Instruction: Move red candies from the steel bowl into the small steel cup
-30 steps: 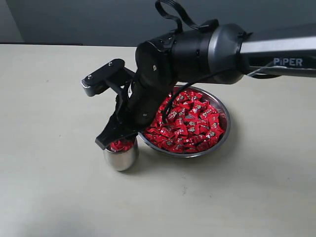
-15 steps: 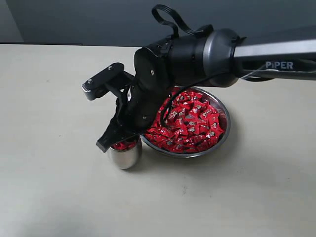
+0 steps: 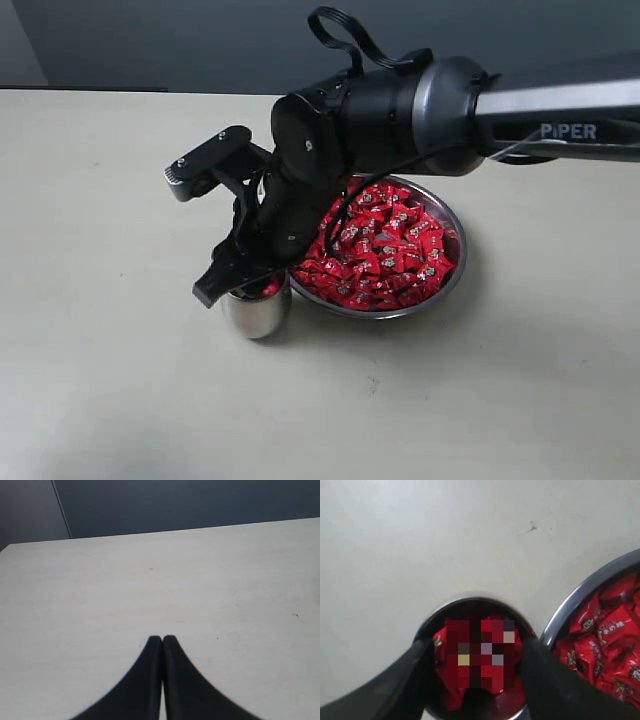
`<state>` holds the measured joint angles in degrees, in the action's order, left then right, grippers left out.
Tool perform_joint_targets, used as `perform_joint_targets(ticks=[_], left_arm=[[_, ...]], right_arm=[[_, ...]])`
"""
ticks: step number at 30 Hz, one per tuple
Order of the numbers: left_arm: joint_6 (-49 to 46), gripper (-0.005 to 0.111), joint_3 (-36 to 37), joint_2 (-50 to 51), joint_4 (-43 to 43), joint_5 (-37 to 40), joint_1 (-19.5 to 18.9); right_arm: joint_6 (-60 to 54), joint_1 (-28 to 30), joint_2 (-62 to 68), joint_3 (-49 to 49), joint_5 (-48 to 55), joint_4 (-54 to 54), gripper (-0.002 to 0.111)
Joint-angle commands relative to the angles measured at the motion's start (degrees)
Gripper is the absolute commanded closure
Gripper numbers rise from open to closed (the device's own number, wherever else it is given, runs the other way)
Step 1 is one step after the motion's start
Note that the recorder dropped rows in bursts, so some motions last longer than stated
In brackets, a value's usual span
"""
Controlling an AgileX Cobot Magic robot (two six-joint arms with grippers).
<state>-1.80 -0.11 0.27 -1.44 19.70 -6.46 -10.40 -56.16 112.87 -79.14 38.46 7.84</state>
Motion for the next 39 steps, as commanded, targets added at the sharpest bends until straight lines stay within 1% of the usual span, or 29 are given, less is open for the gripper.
perform_joint_targets(ticks=[1,16,24,39], left_arm=[[0.1,0.106,0.1,-0.3,-0.1,-0.6,0.3],[0.1,0.106,0.1,-0.3,-0.1,-0.6,0.3],[0.1,0.106,0.1,-0.3,-0.1,-0.6,0.3],[0.1,0.106,0.1,-0.3,-0.1,-0.6,0.3]], right_arm=[[-0.1,0.1,-0.7,0.0,0.2,-0.1,0.055],[-0.1,0.1,-2.6,-0.1,0.2,0.0,0.055],[0.1,0.1,-2.6,-0.1,0.7,-2.2,0.055],[0.1,0.1,-2.6,-0.1,2.8,-1.2,0.055]])
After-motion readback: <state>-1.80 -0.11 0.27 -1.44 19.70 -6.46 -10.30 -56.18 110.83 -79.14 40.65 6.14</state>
